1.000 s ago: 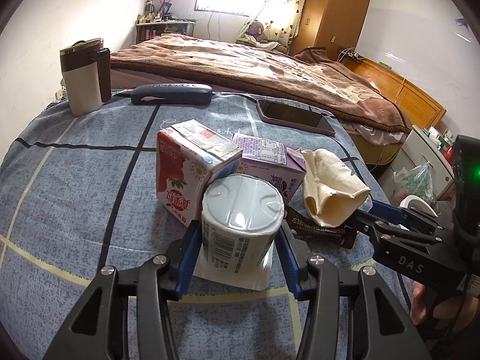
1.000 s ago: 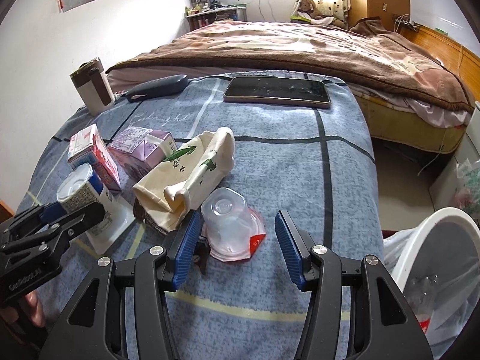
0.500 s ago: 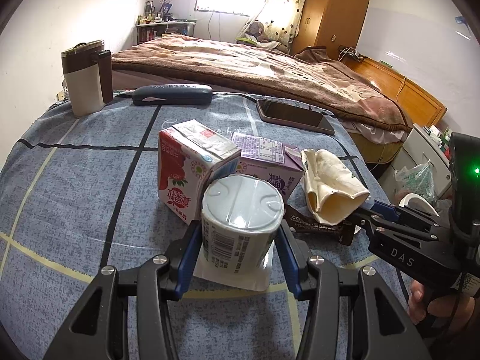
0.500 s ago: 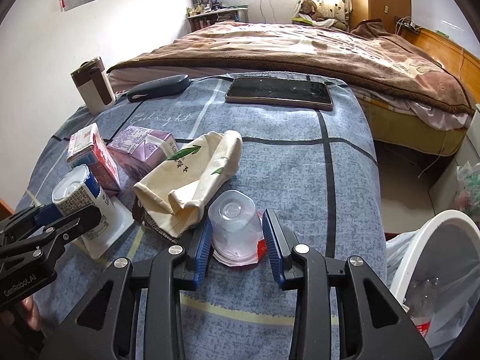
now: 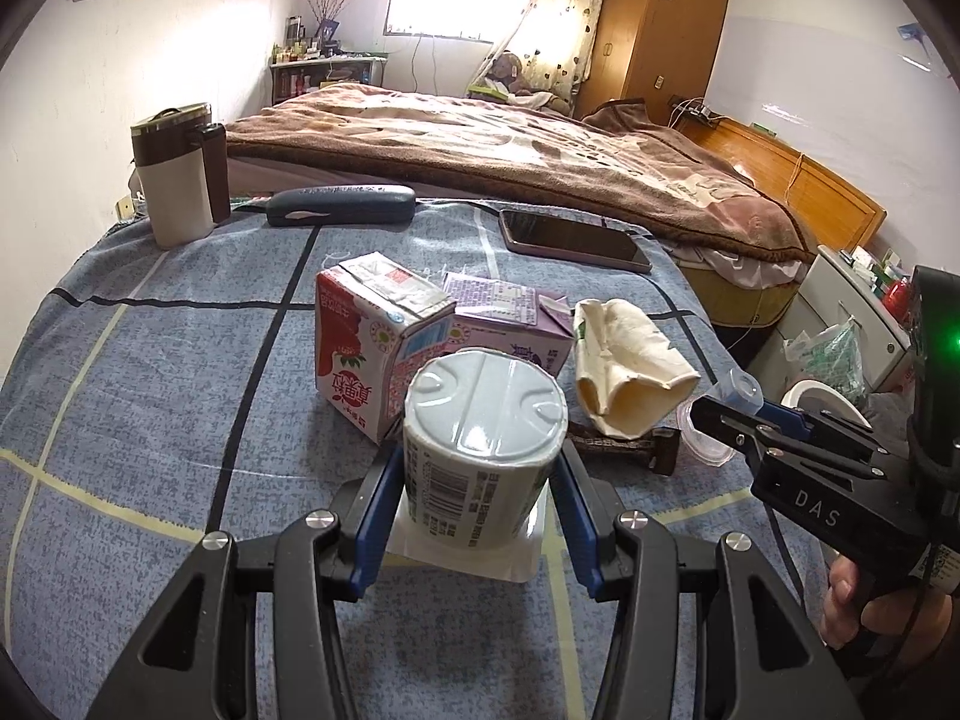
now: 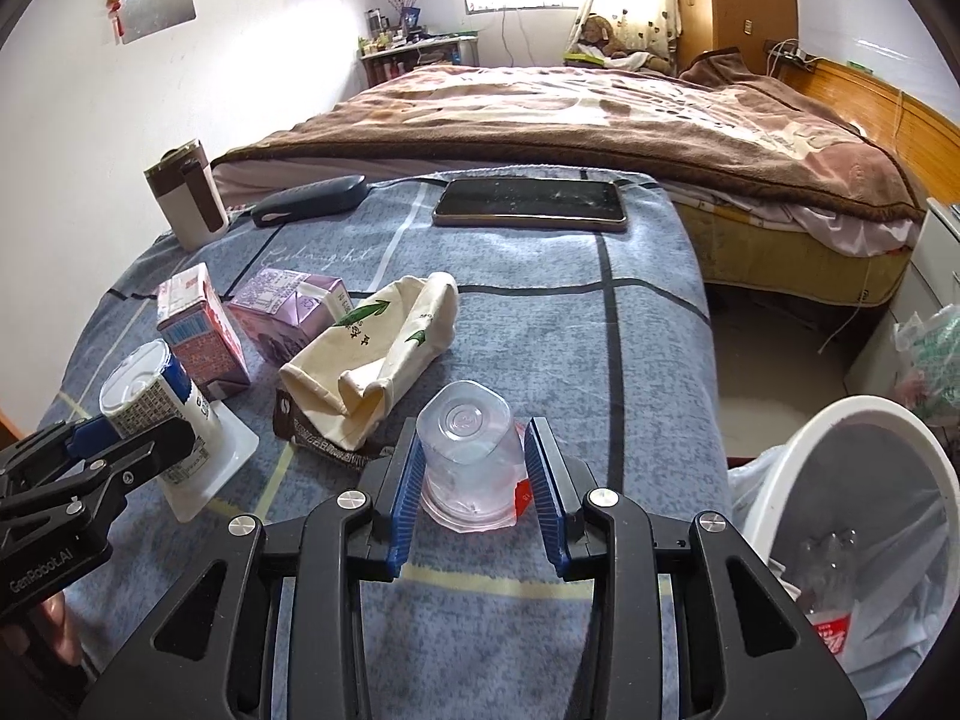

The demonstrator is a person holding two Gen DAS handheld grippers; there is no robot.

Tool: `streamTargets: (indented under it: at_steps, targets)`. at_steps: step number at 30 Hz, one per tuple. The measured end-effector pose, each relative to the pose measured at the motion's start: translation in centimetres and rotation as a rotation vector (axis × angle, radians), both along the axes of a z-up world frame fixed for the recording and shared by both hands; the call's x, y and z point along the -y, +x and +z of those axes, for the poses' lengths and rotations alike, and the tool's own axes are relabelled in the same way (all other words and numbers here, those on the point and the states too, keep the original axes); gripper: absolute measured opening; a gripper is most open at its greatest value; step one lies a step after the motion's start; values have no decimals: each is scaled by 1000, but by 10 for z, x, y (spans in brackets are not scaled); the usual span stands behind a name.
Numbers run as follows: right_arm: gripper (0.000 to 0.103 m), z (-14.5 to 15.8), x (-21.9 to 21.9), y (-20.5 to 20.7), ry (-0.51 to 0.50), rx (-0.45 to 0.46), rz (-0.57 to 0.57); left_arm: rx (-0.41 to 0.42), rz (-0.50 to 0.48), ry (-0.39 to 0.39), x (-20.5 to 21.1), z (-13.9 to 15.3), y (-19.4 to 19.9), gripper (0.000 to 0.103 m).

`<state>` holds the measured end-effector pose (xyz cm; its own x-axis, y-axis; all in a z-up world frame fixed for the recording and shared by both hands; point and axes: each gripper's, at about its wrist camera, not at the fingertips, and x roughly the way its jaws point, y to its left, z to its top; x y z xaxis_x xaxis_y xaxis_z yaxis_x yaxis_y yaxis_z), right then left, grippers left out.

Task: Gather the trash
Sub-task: 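Carry the white tin and clear bottle over the white bin and open both grippers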

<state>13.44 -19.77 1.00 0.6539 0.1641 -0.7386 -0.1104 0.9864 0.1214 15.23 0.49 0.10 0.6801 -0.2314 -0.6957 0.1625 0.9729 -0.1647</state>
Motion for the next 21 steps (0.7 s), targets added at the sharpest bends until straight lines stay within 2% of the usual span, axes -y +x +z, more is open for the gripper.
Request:
streamTargets:
  at_steps: [8, 21]
  targets:
    - [37, 15, 12, -18, 24, 47, -21, 36, -19, 13, 11, 14, -15, 52]
    - [37, 34, 56, -50, 37, 111, -108, 85, -125, 23, 62, 34, -34, 52]
